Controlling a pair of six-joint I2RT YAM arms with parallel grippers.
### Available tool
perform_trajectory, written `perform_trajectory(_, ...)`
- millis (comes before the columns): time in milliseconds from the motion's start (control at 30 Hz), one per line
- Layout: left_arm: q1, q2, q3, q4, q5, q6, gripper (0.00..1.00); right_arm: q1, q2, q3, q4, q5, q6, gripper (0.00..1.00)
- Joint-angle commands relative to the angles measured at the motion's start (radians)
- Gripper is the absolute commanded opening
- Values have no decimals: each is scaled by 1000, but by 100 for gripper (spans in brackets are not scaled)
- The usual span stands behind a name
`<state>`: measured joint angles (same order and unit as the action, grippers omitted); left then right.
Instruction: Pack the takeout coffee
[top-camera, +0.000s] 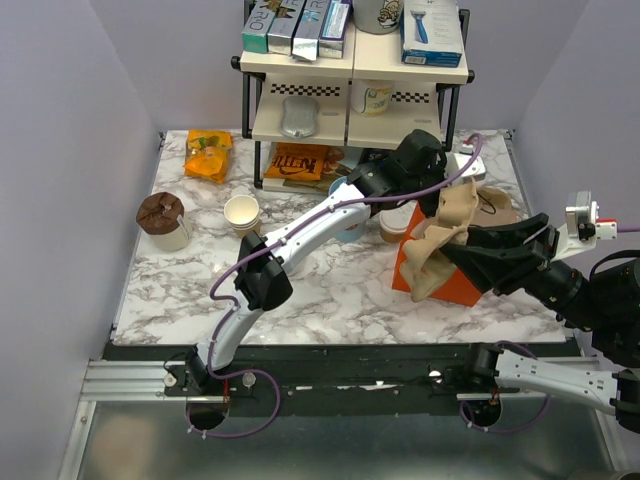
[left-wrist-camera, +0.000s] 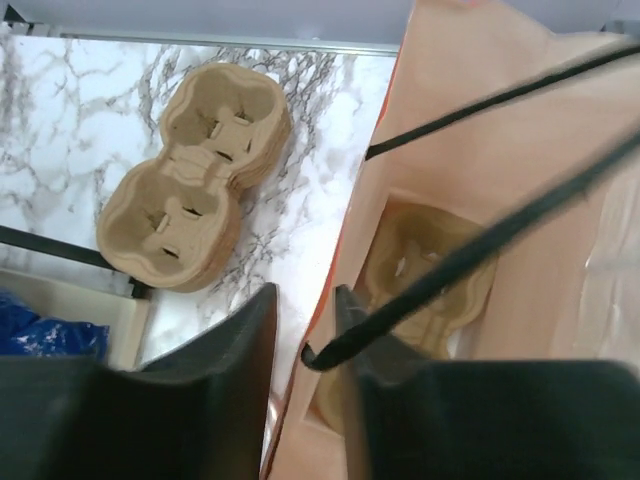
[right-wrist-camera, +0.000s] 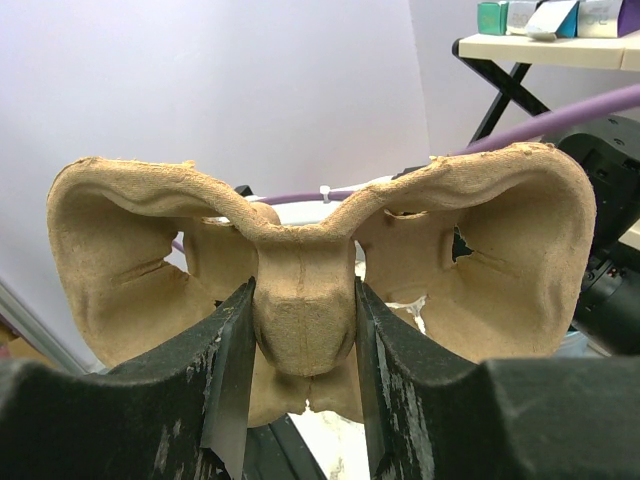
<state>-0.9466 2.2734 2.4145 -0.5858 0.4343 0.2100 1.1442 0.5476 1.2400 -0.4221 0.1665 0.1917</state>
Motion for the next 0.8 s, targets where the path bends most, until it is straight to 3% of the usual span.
perform_trajectory(0, -8, -31, -23, 40, -8, -18, 19, 2, -18, -17, 25, 10, 11, 39)
perform_trajectory(133, -8, -72, -74, 58, -17, -38, 0, 2, -31, -25, 26, 27, 12, 39)
perform_trajectory(300, -8, -123, -121, 44, -45, -125, 0, 2, -38, -27, 28, 47, 14, 39)
perform_trajectory(433, -12, -231, -211, 44, -155, -252, 0, 2, -40, -27, 26, 73, 18, 39)
perform_trajectory(567, -23, -348, -395, -1, -470, -437, 0, 2, -31, -21, 34, 80, 26, 39)
perform_trajectory(767, -26, -551, -713, -29, -581, -771, 0, 2, 24, 33, 32, 59, 34, 39)
